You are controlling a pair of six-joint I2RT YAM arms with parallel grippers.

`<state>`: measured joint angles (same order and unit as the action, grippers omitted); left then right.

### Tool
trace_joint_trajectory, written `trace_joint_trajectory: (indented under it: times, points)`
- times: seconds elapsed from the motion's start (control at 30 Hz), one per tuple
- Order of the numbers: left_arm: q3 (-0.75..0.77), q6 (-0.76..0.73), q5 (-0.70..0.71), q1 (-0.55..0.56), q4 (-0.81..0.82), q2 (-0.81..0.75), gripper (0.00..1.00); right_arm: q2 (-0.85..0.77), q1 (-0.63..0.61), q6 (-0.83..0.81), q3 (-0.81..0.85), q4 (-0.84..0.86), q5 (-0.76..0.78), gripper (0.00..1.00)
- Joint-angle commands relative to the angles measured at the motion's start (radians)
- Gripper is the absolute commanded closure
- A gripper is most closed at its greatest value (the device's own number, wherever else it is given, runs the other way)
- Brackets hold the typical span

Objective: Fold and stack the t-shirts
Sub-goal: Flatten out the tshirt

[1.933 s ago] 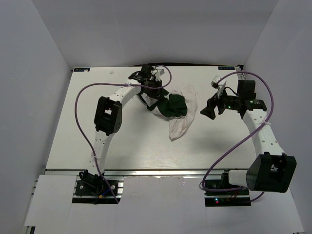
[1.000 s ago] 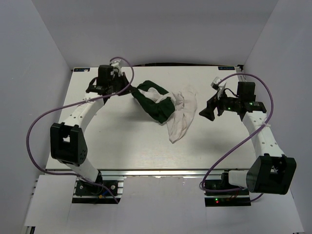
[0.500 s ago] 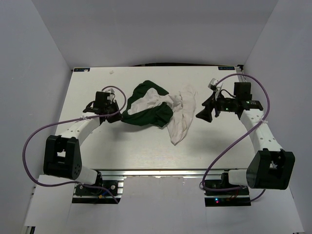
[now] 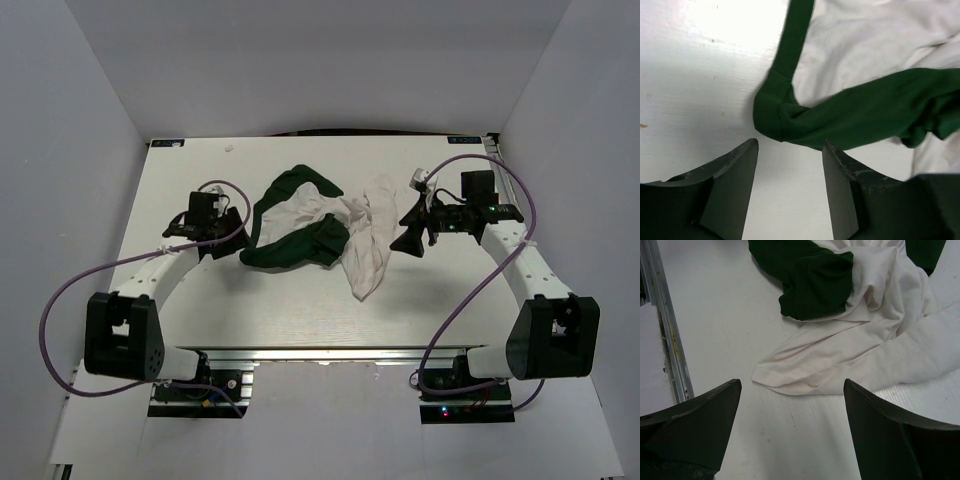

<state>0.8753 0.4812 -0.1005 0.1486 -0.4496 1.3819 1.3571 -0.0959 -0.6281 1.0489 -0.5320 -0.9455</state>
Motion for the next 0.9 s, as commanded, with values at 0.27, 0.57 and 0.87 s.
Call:
trace_joint_trajectory:
  times: [0.27, 0.57, 0.87]
  points:
    - [0.116, 0.014, -0.156, -0.004, 0.062, -0.152, 0.36, 0.071, -0.296, 0.278, -0.017, 0.352, 0.396, 0.10]
    - [0.119, 0.079, -0.142, -0.004, 0.037, -0.266, 0.35, 0.324, -0.579, 0.525, 0.189, 0.383, 0.973, 0.11]
    - [0.065, 0.097, -0.130, -0.004, 0.003, -0.346, 0.35, 0.496, -0.596, 0.651, 0.381, 0.346, 0.910, 0.24]
